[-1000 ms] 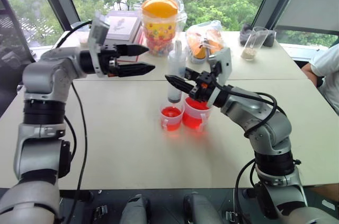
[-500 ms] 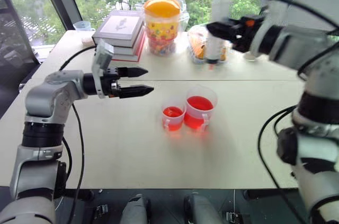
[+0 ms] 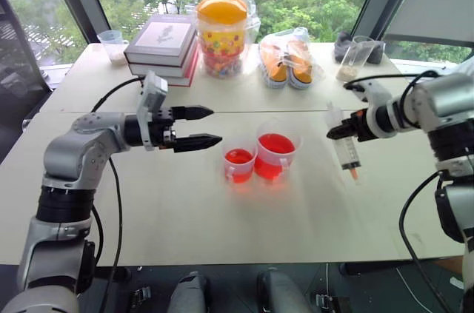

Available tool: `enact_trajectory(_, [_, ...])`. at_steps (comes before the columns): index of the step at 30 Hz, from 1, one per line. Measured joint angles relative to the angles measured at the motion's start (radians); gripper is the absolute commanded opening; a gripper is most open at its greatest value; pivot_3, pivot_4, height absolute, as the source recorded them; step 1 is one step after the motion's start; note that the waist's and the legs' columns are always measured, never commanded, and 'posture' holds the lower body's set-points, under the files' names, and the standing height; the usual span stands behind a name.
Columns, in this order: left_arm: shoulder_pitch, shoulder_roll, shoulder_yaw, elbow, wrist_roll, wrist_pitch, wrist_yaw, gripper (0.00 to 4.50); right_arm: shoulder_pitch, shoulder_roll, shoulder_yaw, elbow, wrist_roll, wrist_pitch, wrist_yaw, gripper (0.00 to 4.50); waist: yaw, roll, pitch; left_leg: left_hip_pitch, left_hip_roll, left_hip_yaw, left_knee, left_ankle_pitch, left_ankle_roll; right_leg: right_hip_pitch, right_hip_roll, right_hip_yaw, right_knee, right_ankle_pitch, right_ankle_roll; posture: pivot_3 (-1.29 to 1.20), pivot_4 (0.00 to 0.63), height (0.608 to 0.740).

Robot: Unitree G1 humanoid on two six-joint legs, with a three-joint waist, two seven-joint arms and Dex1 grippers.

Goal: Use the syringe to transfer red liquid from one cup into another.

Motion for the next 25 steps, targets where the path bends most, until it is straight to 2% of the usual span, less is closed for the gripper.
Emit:
enact_trajectory(4, [0.018,0.004,0.002,-0.022,-0.009,0.015,0.017,4.46,-0.002,0.046,0.03,0.099,-0.068,-0.055,0.068,1.4,0.0,0.0,0.0,0.0,0.0,0.0,0.0,0.0,0.0,0.0,0.0,0.0,0.001,0.0,0.0,0.0,0.15,0.74])
enact_trajectory(5, [0.023,0.004,0.001,-0.03,-0.011,0.017,0.021,4.5,-0.006,0.057,0.03,0.117,-0.081,-0.064,0.076,2.39,0.0,0.0,0.0,0.0,0.0,0.0,0.0,0.0,0.0,0.0,0.0,0.0,0.001,0.0,0.0,0.0,0.15,0.74])
enact_trajectory(6, [0.031,0.009,0.001,-0.042,-0.013,0.018,0.025,4.5,-0.009,0.07,0.03,0.141,-0.102,-0.078,0.088,2.67,0.0,0.0,0.0,0.0,0.0,0.0,0.0,0.0,0.0,0.0,0.0,0.0,0.001,0.0,0.0,0.0,0.15,0.74])
enact_trajectory(9, [0.046,0.02,0.001,-0.057,-0.016,0.021,0.029,4.5,-0.007,0.095,0.03,0.171,-0.133,-0.085,0.108,4.34,0.002,0.0,0.0,0.0,0.0,0.0,0.0,0.0,0.0,0.0,0.0,0.0,0.001,0.0,0.0,0.0,0.15,0.74])
enact_trajectory(10, [0.048,0.02,0.001,-0.062,-0.018,0.022,0.03,4.5,-0.007,0.097,0.03,0.171,-0.136,-0.084,0.113,4.47,0.002,0.0,0.0,0.0,0.0,0.0,0.0,0.0,0.0,0.0,0.0,0.0,0.001,0.0,0.0,0.0,0.15,0.74])
enact_trajectory(14, [0.051,0.029,0.0,-0.066,-0.021,0.034,0.032,4.5,-0.001,0.058,-0.008,0.076,-0.14,-0.055,0.139,4.47,0.005,0.0,0.0,-0.001,0.0,0.0,0.0,0.0,0.0,-0.001,0.0,0.0,0.001,0.0,0.0,0.0,0.15,0.74])
enact_trajectory(18, [0.052,0.06,0.002,-0.065,-0.025,0.038,0.03,4.5,0.113,-0.151,-0.124,-0.337,-0.094,-0.088,0.207,4.47,0.013,0.001,0.0,-0.003,0.0,-0.001,0.0,0.0,0.0,-0.002,-0.001,-0.001,0.0,-0.001,0.001,0.0,0.15,0.74])
enact_trajectory(21, [0.053,0.075,0.002,-0.063,-0.029,0.04,0.029,4.5,0.313,-0.286,-0.294,-0.682,-0.009,-0.149,0.283,4.47,0.013,0.001,0.0,-0.002,0.0,-0.001,-0.001,-0.001,0.0,-0.001,0.0,-0.002,-0.001,-0.002,0.002,0.0,0.15,0.74])
enact_trajectory(25, [0.05,0.087,-0.001,-0.065,-0.038,0.043,0.023,4.5,0.539,-0.333,-0.513,-0.932,0.104,-0.166,0.348,4.47,0.003,0.0,0.0,0.001,0.0,0.0,0.0,-0.001,0.0,0.0,0.0,0.0,0.0,-0.002,0.002,0.0,0.15,0.74])
